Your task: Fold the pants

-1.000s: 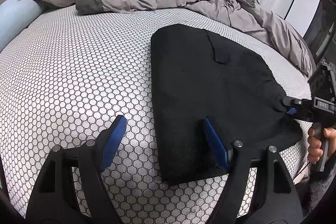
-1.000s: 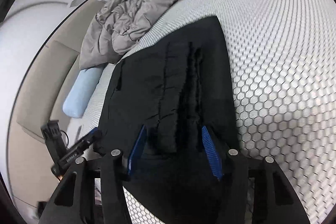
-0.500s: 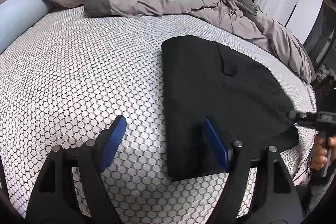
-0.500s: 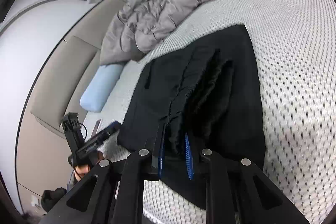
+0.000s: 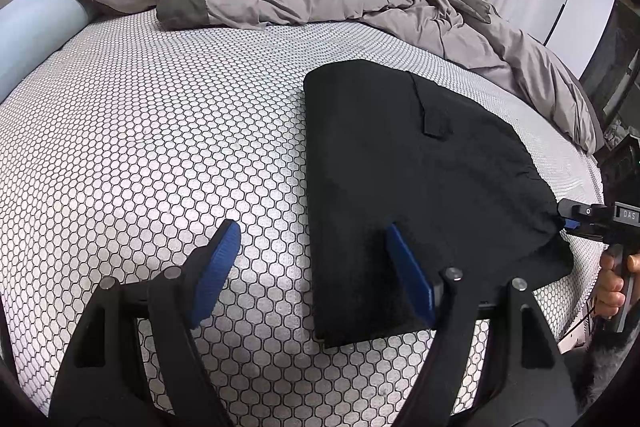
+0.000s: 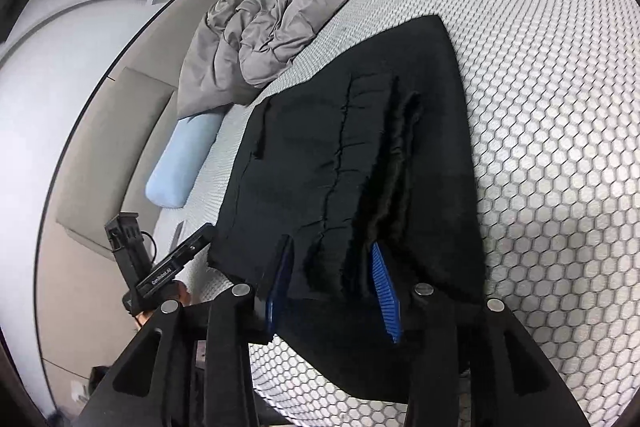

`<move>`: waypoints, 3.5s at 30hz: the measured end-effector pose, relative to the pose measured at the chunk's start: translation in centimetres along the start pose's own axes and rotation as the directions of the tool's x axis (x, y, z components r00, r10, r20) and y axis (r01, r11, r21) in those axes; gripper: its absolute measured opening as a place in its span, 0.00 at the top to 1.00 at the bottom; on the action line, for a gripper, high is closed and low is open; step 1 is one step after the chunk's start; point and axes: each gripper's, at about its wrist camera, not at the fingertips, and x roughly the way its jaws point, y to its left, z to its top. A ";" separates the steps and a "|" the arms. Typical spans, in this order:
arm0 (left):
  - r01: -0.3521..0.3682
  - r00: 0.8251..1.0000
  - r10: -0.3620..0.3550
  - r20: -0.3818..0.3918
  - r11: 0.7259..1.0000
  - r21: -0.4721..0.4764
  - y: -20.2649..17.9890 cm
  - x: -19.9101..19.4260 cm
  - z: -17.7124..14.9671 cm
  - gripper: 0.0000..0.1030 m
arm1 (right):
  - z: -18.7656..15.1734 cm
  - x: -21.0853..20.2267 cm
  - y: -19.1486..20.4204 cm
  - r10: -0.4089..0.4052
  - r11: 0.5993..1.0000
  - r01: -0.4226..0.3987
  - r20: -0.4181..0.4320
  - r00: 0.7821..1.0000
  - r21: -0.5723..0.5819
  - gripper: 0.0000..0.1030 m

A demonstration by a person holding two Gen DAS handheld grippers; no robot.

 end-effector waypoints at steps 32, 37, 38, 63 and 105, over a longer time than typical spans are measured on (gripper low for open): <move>0.085 0.995 -0.092 0.032 0.980 0.181 -4.7 -2.7 -0.9 0.29 | -3.5 -3.0 0.8 -0.031 0.996 0.038 0.089 0.996 -0.078 0.63; 0.144 0.989 -0.145 -0.019 0.933 0.330 -8.0 -2.8 -2.6 0.29 | -3.0 -2.9 1.4 0.046 0.995 -0.040 0.060 0.997 -0.095 0.63; 0.148 0.989 -0.143 -0.040 0.926 0.349 -8.3 -2.5 -3.0 0.29 | -3.0 -2.7 1.4 0.043 0.995 -0.038 0.052 0.998 -0.094 0.63; 0.116 0.992 -0.085 -0.091 0.896 0.429 -7.7 -2.4 -4.6 0.40 | -3.7 -3.7 5.0 0.099 0.980 -0.081 0.090 0.991 -0.182 0.95; 0.249 0.968 -0.213 -0.133 0.888 0.386 -20.6 3.8 -5.7 0.37 | 5.8 2.8 -3.1 -0.126 0.990 0.121 0.071 0.989 0.074 0.80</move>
